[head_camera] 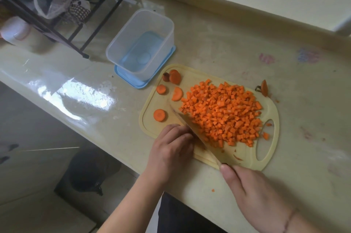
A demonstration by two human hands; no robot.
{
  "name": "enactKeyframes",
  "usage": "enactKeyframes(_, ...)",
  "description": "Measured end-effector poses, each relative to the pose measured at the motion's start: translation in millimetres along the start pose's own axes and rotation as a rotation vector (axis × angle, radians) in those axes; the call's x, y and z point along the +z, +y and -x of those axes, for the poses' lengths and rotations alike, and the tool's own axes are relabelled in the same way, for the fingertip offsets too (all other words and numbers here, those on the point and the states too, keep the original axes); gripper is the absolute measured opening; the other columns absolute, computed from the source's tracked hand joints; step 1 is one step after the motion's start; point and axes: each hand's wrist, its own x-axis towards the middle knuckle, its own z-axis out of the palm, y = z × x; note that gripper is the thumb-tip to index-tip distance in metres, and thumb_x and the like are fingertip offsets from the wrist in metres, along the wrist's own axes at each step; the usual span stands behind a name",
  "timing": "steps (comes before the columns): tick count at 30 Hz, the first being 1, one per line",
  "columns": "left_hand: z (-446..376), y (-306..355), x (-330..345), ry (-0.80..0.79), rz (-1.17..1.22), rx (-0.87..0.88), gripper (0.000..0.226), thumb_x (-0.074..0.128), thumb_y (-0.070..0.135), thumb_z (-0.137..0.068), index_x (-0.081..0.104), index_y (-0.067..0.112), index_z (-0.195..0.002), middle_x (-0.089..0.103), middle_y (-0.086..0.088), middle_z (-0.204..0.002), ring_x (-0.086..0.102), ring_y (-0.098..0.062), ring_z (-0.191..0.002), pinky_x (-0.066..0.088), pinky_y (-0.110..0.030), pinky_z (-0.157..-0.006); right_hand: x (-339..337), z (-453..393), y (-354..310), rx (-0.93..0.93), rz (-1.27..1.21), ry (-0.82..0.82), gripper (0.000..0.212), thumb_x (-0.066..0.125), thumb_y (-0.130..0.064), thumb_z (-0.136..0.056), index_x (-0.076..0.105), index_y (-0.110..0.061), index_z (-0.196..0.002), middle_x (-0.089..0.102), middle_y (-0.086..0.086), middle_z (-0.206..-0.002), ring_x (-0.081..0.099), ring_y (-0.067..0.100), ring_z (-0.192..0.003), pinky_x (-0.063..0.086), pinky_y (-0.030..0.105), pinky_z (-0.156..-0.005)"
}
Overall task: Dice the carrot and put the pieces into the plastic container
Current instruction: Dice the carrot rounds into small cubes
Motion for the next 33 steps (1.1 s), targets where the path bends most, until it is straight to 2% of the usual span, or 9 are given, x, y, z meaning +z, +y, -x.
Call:
enactKeyframes(6,2.1,-1.9,-2.0,0.001,-0.046,0.035,0.011,0.081,0.000,-0.083,0.076,0.001,-0.093,0.069,-0.012,-0.097,0.066,-0.028,-0.094,0.055,-0.035,-0.083,-14.2,6.5,-2.8,0.044,-0.063,0.019,0.073,0.021,-0.075,-0.081,0.048,-0.010,-0.060,0.052,-0.005,-0.050,0.051,0.010,-0.051,0.037,0.025,-0.053)
enactKeyframes(12,2.2,-3.0,-5.3,-0.017,-0.037,0.047,0.007,0.073,0.006,-0.090,0.075,0.001,-0.095,0.069,-0.011,-0.100,0.063,-0.028,-0.094,0.053,-0.036,-0.081,-15.1,17.0,-8.7,0.078,-0.052,-0.051,0.058,0.029,-0.060,-0.079,0.051,-0.008,-0.065,0.057,-0.008,-0.057,0.056,0.009,-0.060,0.039,0.021,-0.057)
enactKeyframes(16,3.6,-3.9,-3.9,-0.038,0.000,0.038,0.011,0.070,0.010,-0.095,0.076,0.001,-0.097,0.070,-0.010,-0.103,0.064,-0.026,-0.098,0.054,-0.033,-0.085,-10.2,21.1,-2.5,0.064,-0.027,-0.011,0.070,0.018,-0.073,-0.079,0.053,-0.013,-0.065,0.063,-0.014,-0.067,0.058,0.005,-0.066,0.040,0.020,-0.061)
enactKeyframes(19,4.1,-3.2,-3.8,-0.010,0.024,0.022,0.013,0.068,0.012,-0.096,0.077,0.002,-0.096,0.072,-0.008,-0.104,0.065,-0.023,-0.101,0.055,-0.031,-0.088,-1.7,16.2,3.4,0.027,0.016,-0.014,0.084,0.010,-0.083,-0.073,0.057,-0.013,-0.071,0.065,-0.001,-0.076,0.059,0.005,-0.073,0.042,0.022,-0.065)
enactKeyframes(22,2.0,-1.8,-3.5,0.003,0.025,0.023,0.023,0.062,0.018,-0.101,0.077,0.002,-0.093,0.072,-0.008,-0.102,0.065,-0.023,-0.100,0.054,-0.029,-0.089,0.1,2.5,-4.0,0.018,-0.004,-0.049,0.069,0.012,-0.071,-0.081,0.050,-0.016,-0.063,0.057,0.005,-0.065,0.055,0.009,-0.067,0.040,0.025,-0.060)
enactKeyframes(24,2.7,-3.2,-3.6,-0.018,0.003,0.043,0.023,0.061,0.018,-0.101,0.076,0.003,-0.094,0.072,-0.009,-0.101,0.065,-0.025,-0.098,0.054,-0.030,-0.086,-2.2,-5.1,-7.6,0.004,-0.026,-0.052,0.061,0.017,-0.067,-0.082,0.045,-0.018,-0.059,0.050,0.000,-0.056,0.050,0.010,-0.058,0.038,0.028,-0.056)
enactKeyframes(26,5.2,-6.7,-4.0,-0.028,-0.027,0.068,0.016,0.065,0.013,-0.098,0.077,0.003,-0.097,0.071,-0.009,-0.102,0.065,-0.026,-0.096,0.053,-0.030,-0.084,-6.1,-7.4,-4.3,-0.011,-0.036,-0.030,0.067,0.016,-0.071,-0.084,0.044,-0.016,-0.058,0.050,-0.004,-0.055,0.048,0.011,-0.055,0.037,0.029,-0.054)
enactKeyframes(29,6.1,-9.1,-2.7,-0.027,-0.047,0.066,0.010,0.068,0.004,-0.094,0.076,0.002,-0.099,0.069,-0.010,-0.100,0.064,-0.026,-0.096,0.053,-0.029,-0.084,-10.7,-7.0,3.0,0.012,-0.058,0.003,0.079,0.017,-0.079,-0.074,0.048,-0.007,-0.062,0.048,-0.003,-0.051,0.046,0.011,-0.049,0.039,0.031,-0.054)
enactKeyframes(33,-10.2,-7.6,6.0,-0.037,-0.004,0.050,0.019,0.073,-0.009,-0.087,0.075,0.003,-0.102,0.068,-0.008,-0.106,0.065,-0.026,-0.097,0.053,-0.032,-0.081,-13.3,-3.2,-0.2,0.044,-0.106,0.009,0.076,0.021,-0.081,-0.071,0.045,-0.009,-0.063,0.041,-0.005,-0.046,0.040,0.009,-0.045,0.036,0.034,-0.052)
